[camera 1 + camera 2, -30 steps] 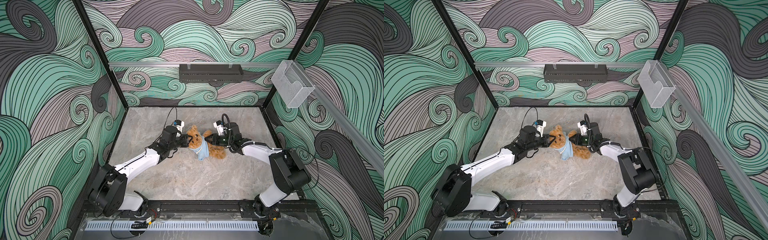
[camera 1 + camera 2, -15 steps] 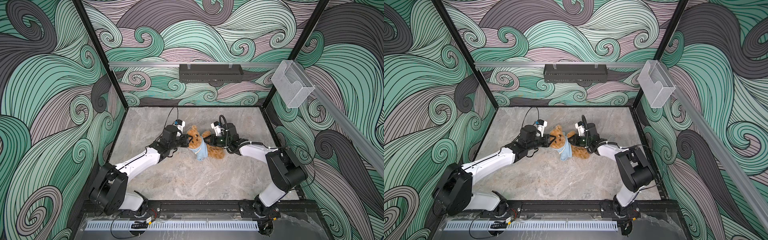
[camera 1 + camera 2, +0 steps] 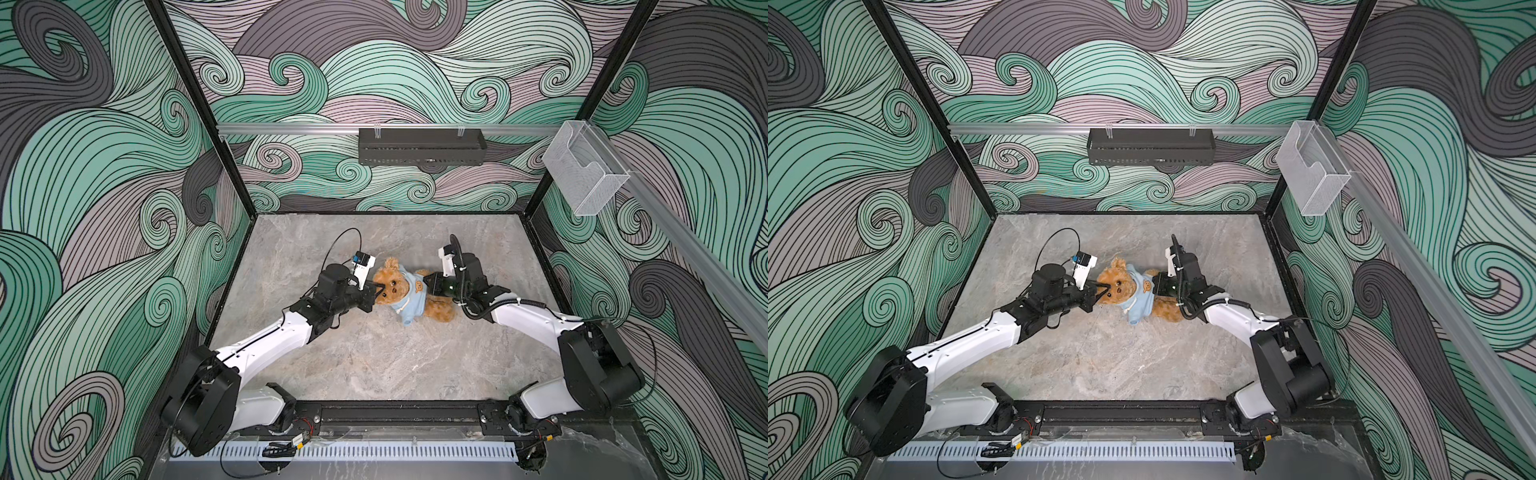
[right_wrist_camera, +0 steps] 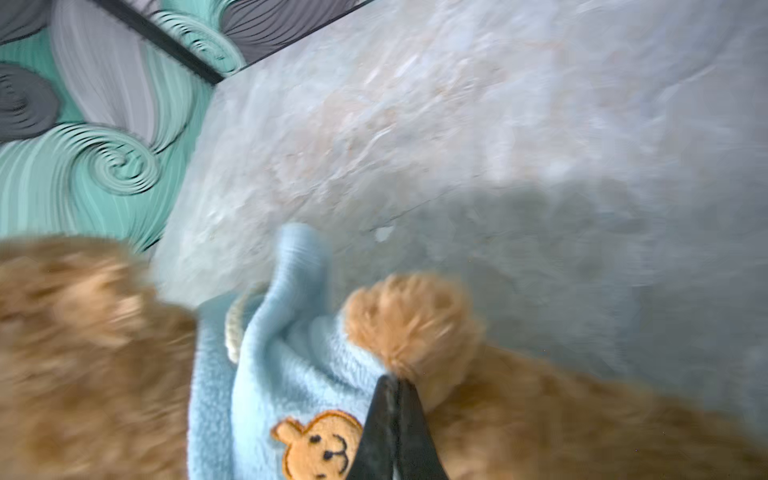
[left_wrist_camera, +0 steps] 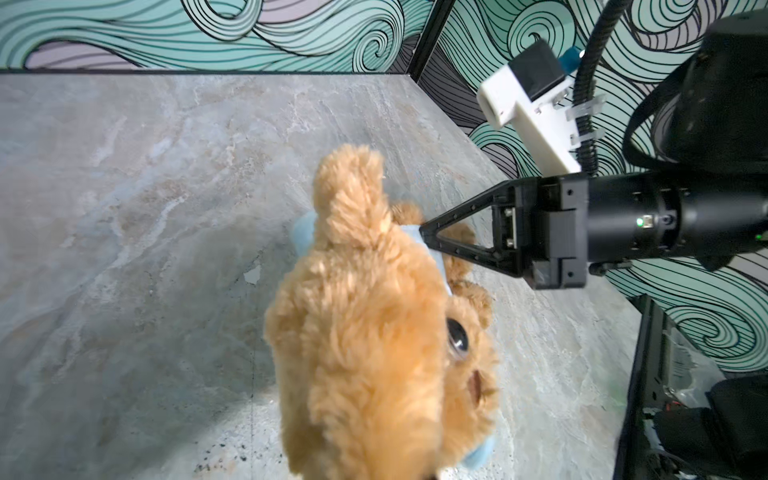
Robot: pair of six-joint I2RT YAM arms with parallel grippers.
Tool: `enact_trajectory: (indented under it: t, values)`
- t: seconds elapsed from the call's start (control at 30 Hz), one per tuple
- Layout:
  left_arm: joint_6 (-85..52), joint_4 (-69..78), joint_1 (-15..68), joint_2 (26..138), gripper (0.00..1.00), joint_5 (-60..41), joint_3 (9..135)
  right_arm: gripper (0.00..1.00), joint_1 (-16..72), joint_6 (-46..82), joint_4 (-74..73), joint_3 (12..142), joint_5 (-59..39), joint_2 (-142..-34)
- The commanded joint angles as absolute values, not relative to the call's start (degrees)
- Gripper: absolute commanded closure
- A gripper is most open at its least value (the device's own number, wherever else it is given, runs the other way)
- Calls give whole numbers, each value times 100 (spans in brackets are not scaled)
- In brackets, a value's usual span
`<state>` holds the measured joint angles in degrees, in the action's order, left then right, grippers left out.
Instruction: Dress the teddy bear
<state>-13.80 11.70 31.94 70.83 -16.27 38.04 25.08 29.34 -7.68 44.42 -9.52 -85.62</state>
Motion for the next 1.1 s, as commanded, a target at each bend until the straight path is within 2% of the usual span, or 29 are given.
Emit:
enact_trajectory:
  t: [0.0,0.3,0.4,0.47,0.57,0.63,0.7,0.77,0.87,1.07]
  values:
    - [-917,1027,3111,6649,100,-1437,3666,100,1929,3004,-449,4235,602,-8760]
    - [-1486,1683,3098,6338,100,-1037,3202,100,1611,3145,-544,4210,-277,-9005]
    - [-1782,1878,3097,6400,100,-907,3189,100,1567,3062,-1133,4160,-1362,-9086]
    - [-1810,2021,3094,6532,100,-1069,3212,87,1556,2789,-1471,4228,-2291,-8999]
    - [-1461,2263,3100,6745,100,-1468,3299,70,1556,2263,-1224,4387,-3104,-8576]
    - [-1239,2521,3096,6935,100,-1841,3385,63,1560,2018,-891,4447,-3142,-8205]
    - [-1324,2821,3097,7205,100,-2228,3533,60,1556,2042,-752,4438,-2938,-7910]
    - [-1671,2941,3099,7595,100,-2380,3763,61,1603,2351,-717,4438,-2859,-7826]
    - [-2097,3162,3130,8092,99,-2156,3791,72,1908,2841,-714,4306,-2716,-8003]
    - [-2594,2741,3195,8423,79,-1244,3644,82,2597,3365,-1437,3337,-1871,-8018]
